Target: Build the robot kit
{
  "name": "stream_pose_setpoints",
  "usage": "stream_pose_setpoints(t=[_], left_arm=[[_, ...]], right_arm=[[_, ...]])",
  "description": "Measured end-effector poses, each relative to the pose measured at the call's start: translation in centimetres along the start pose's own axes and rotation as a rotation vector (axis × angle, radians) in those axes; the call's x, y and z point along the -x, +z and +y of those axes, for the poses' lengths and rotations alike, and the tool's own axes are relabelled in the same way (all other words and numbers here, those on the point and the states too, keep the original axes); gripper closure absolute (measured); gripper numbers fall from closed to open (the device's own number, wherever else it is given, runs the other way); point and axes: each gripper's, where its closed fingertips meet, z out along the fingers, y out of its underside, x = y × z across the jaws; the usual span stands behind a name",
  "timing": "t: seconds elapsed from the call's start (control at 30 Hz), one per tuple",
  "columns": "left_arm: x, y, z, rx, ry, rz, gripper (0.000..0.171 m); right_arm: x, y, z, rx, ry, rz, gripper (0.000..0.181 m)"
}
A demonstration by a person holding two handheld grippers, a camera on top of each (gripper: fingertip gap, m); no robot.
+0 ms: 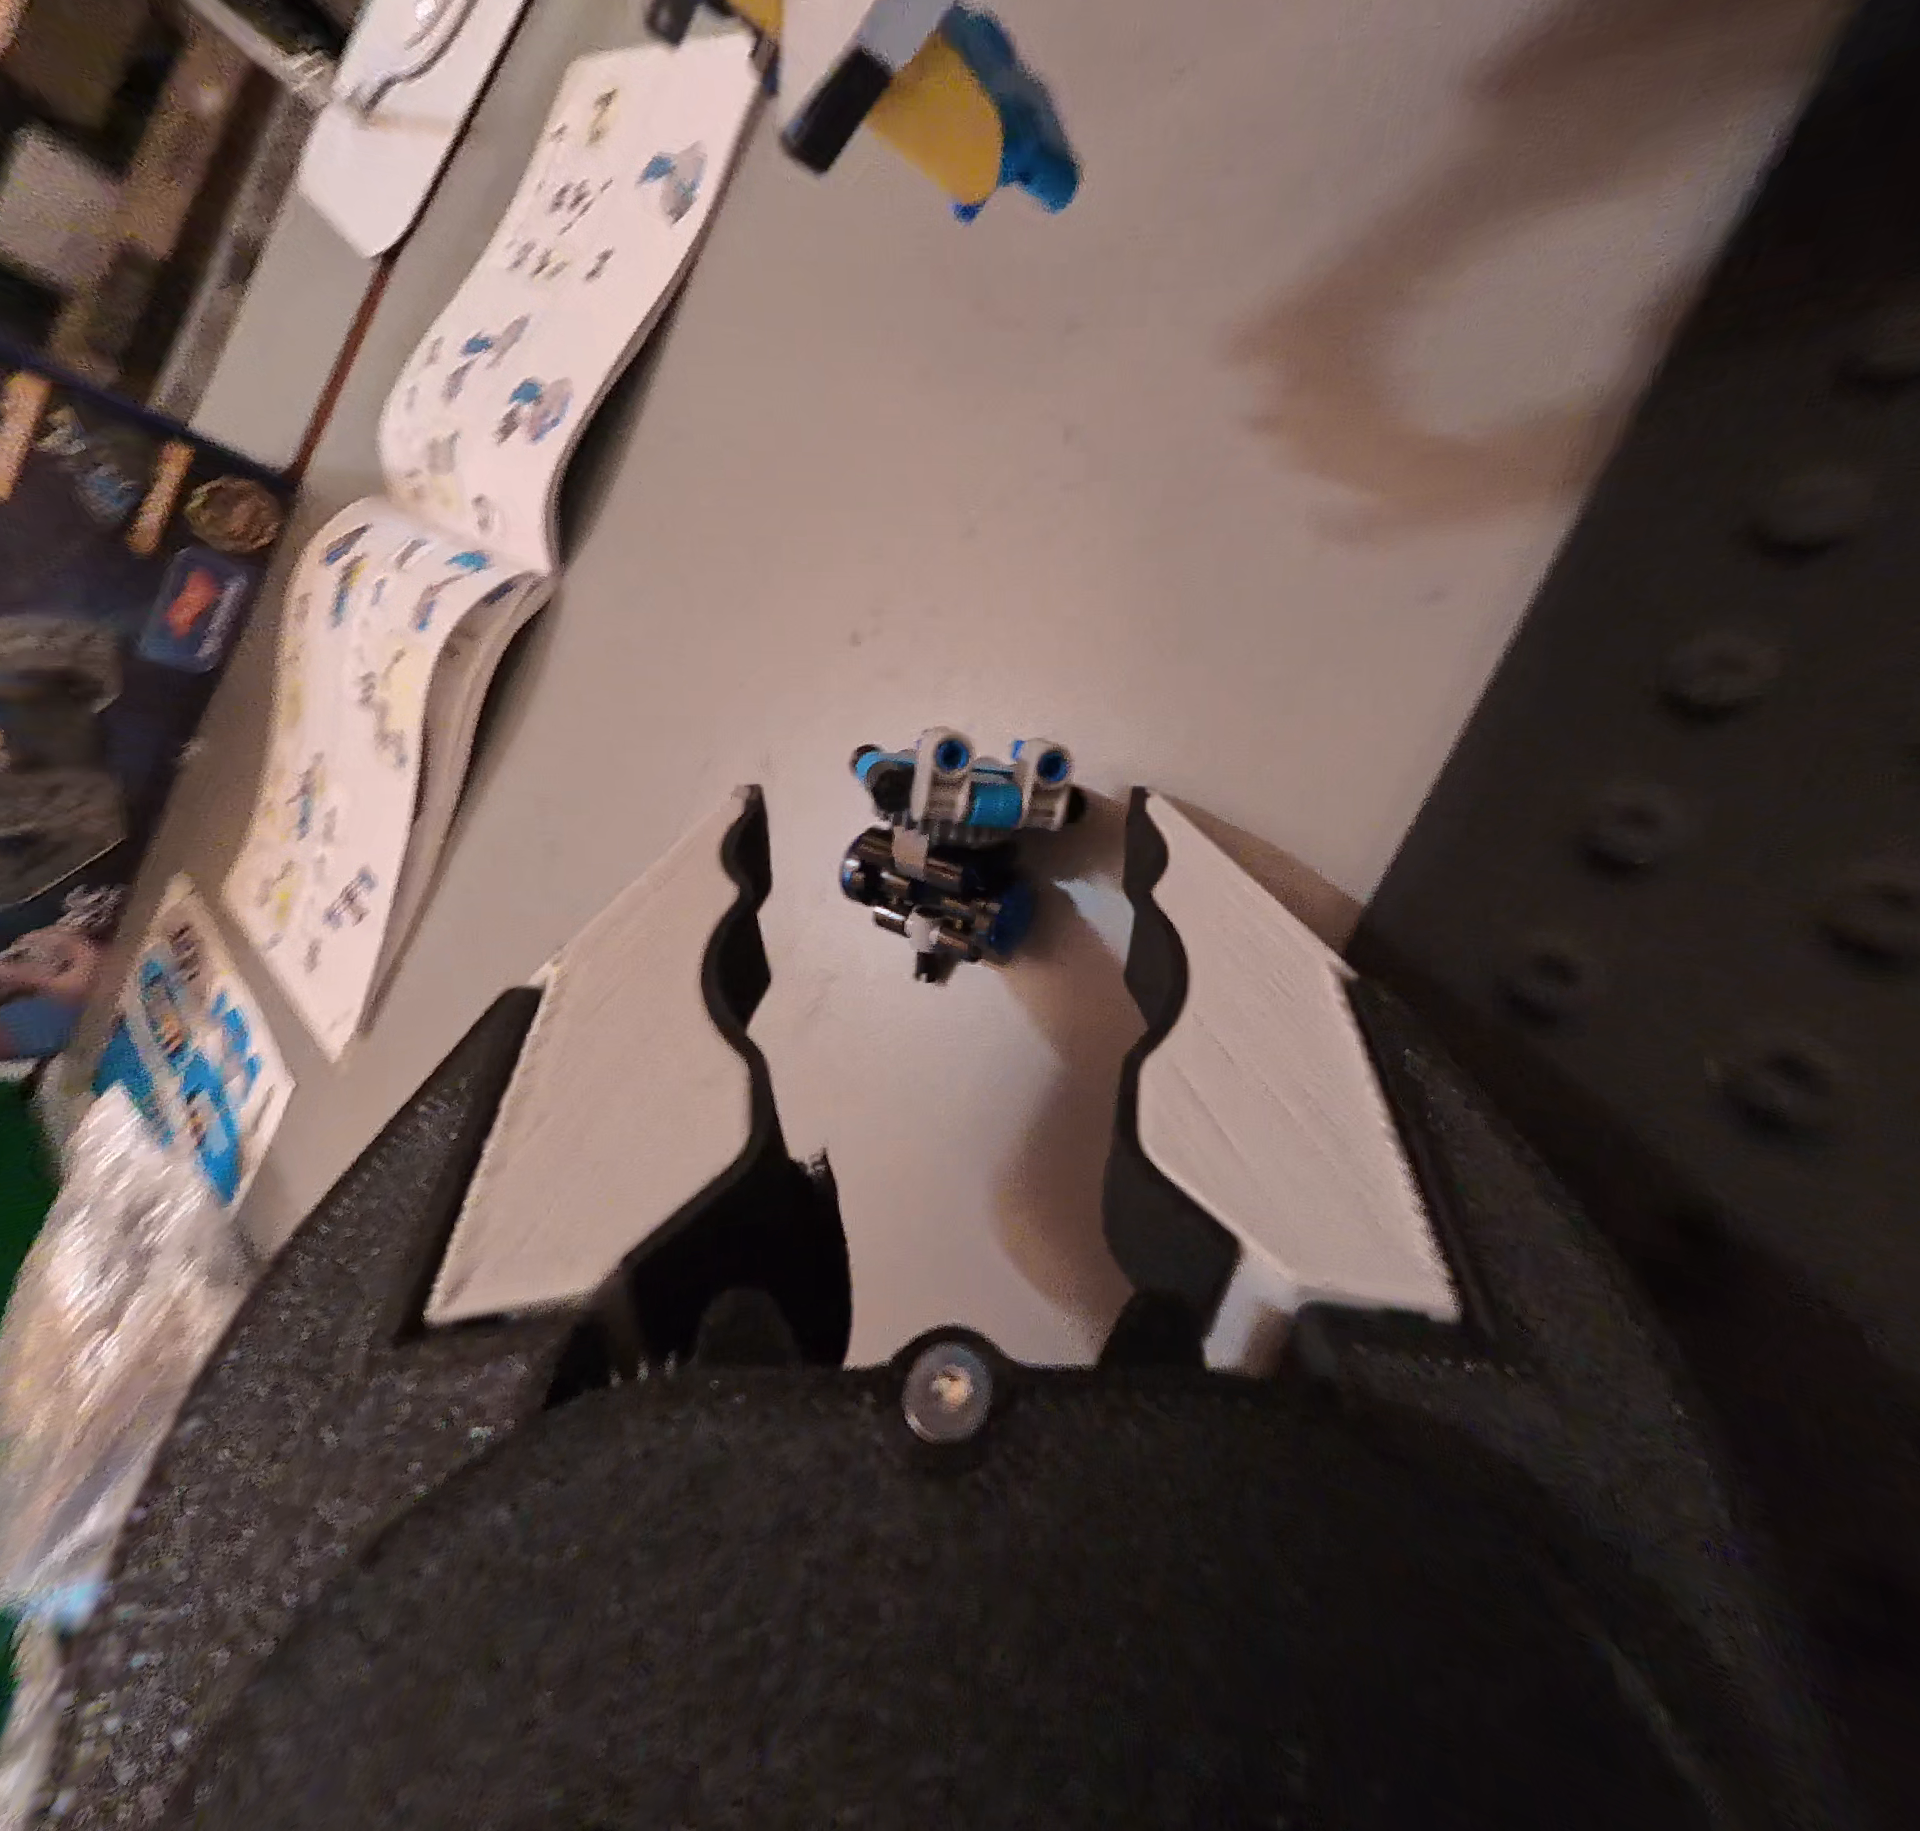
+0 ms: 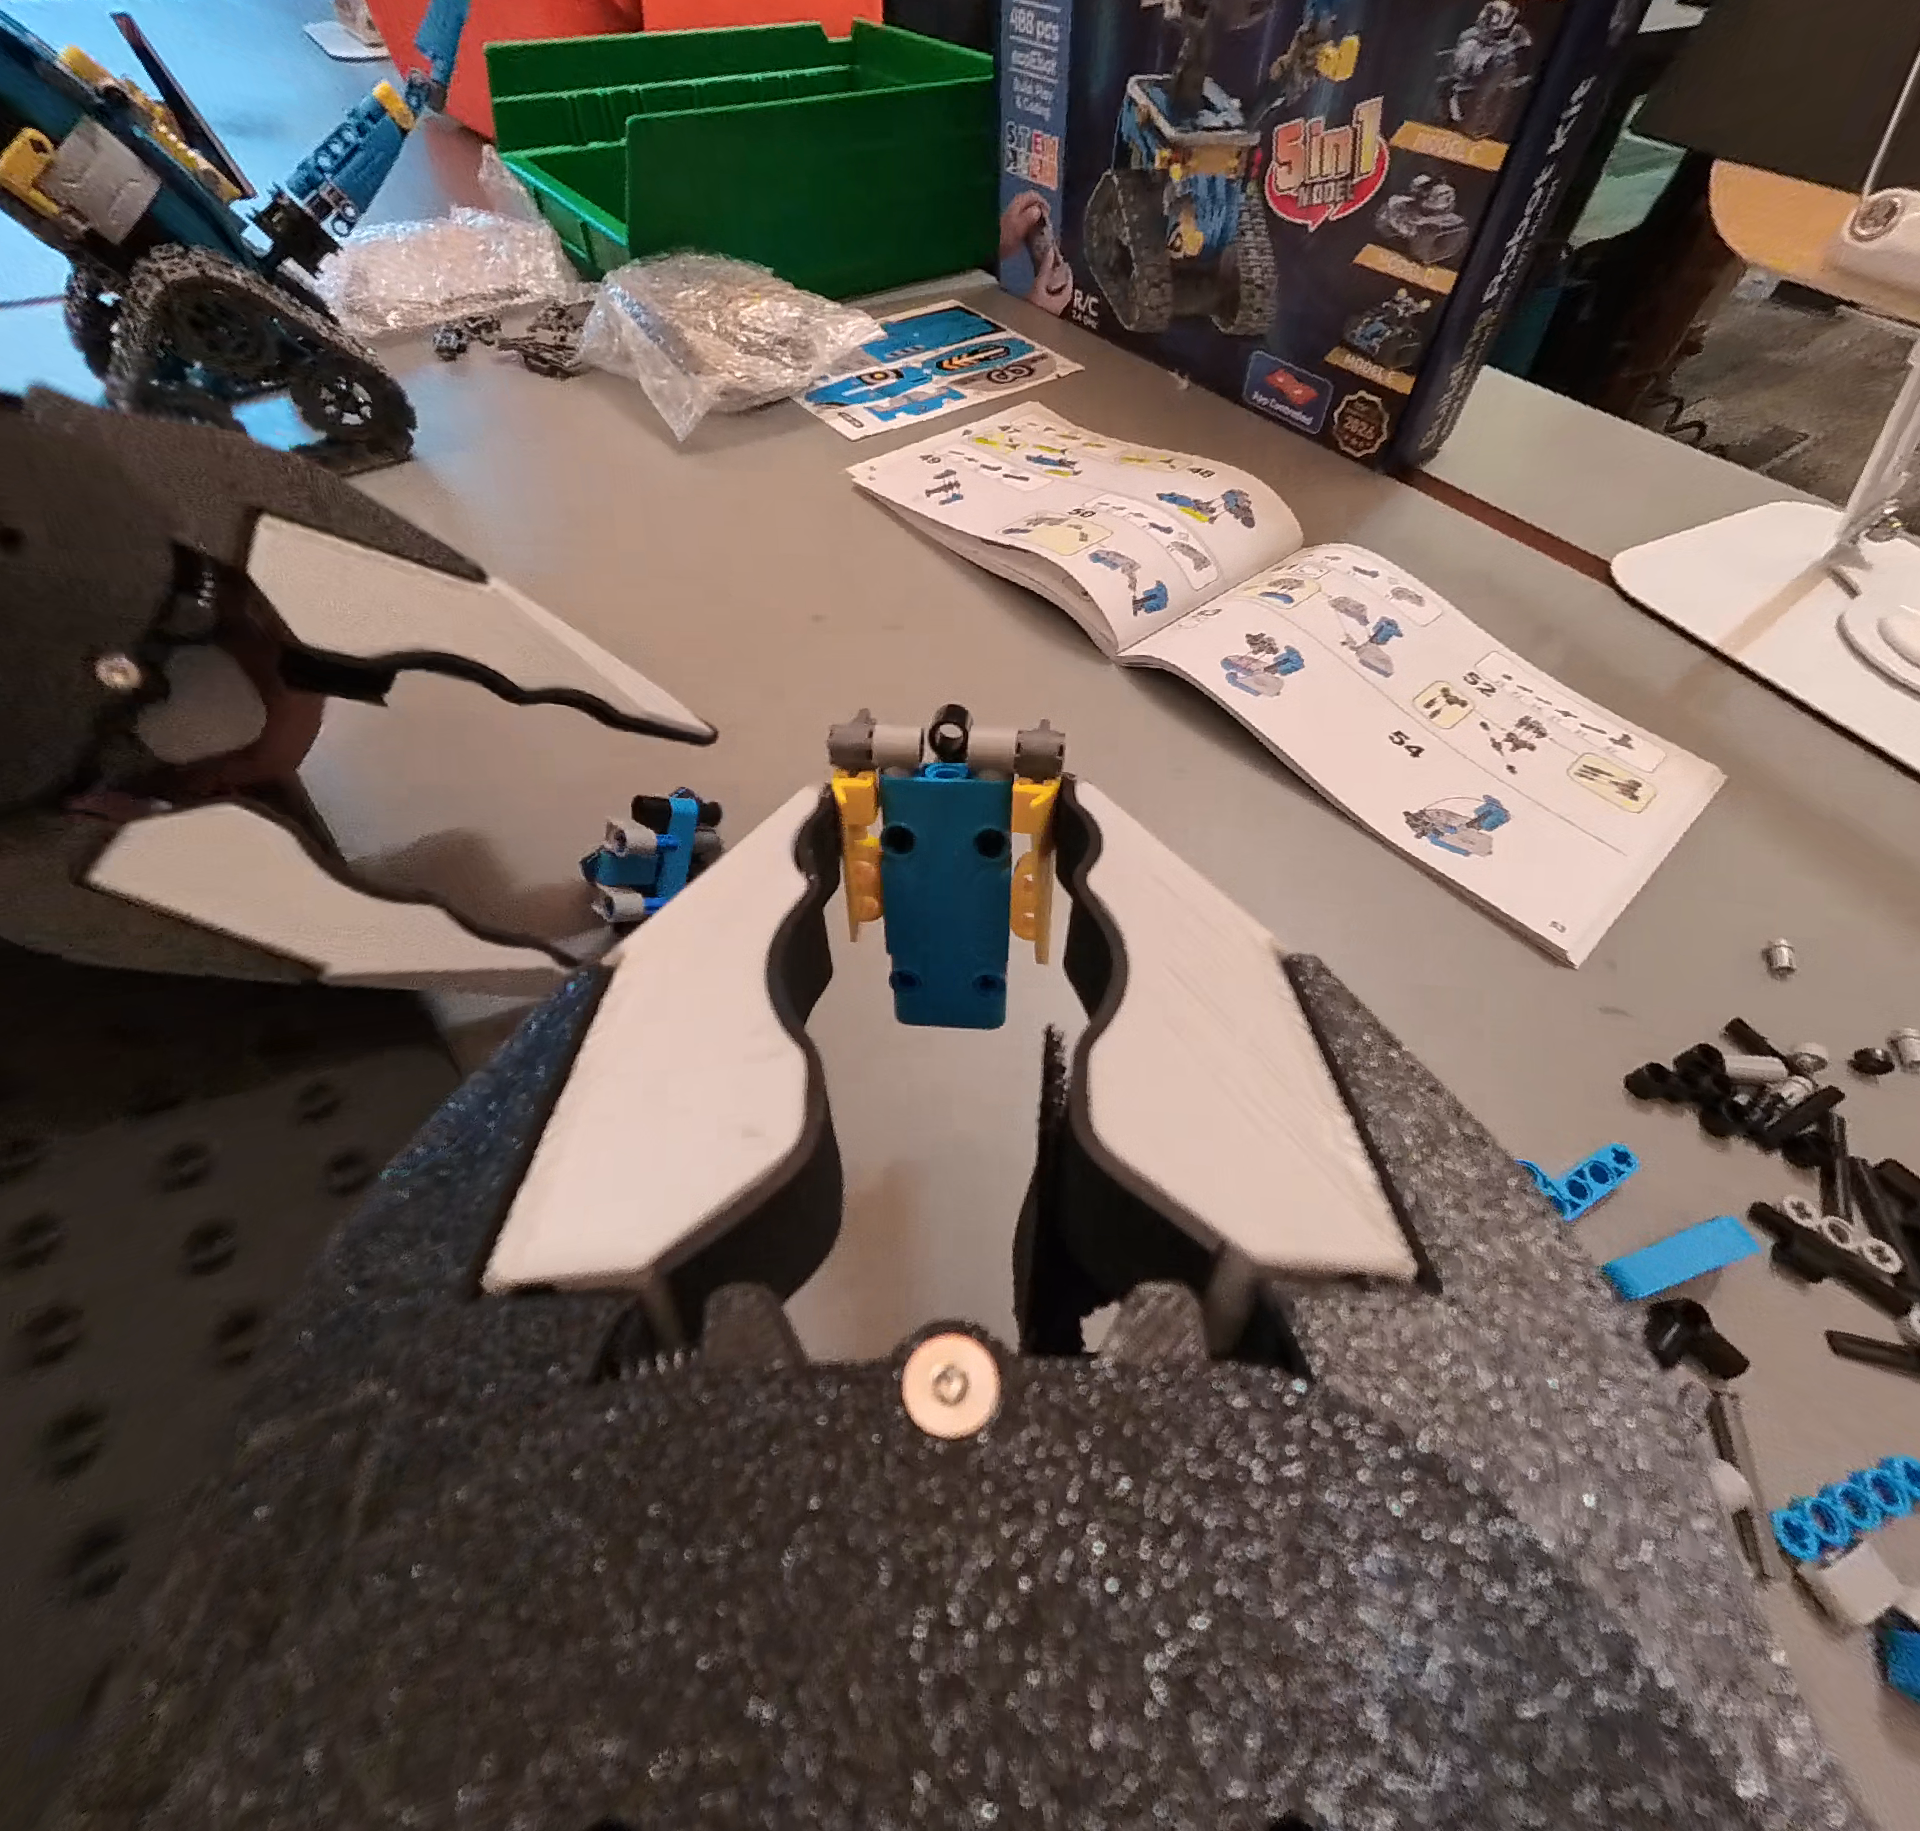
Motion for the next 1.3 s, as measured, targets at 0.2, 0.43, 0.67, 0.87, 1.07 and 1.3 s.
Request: stream_pose_setpoints(t=[0.2, 0.43, 0.67, 0.87, 1.07, 1.3], left_arm=[[0.2, 0.2, -0.2, 0.04, 0.025, -0.13, 0.13], [1.0, 0.3, -1.0, -0.043, 0.009, -0.06, 0.131], [2.5, -8.3, -8.0, -0.725, -0.463, 0.401, 0.131], [1.2, -11.9, -9.7, -0.896, -0.584, 0.737, 0.132], [0.6, -12.7, -9.6, -0.919, -0.586, 0.816, 0.131], [0.4, -11.9, -9.1, -0.871, -0.583, 0.821, 0.131]], right_arm=[[0.3, 0.2, 0.2, 0.013, -0.029, 0.0, 0.14], [1.2, 0.2, 0.0, -0.001, -0.038, -0.052, 0.139], [4.7, -2.1, -1.7, -0.129, 0.113, -0.435, 0.14], [8.9, -5.1, -4.4, -0.288, 0.059, -0.667, 0.141], [9.9, -5.1, -3.9, -0.274, 0.003, -0.686, 0.141], [10.6, -5.0, -2.9, -0.207, 0.03, -0.748, 0.141]])
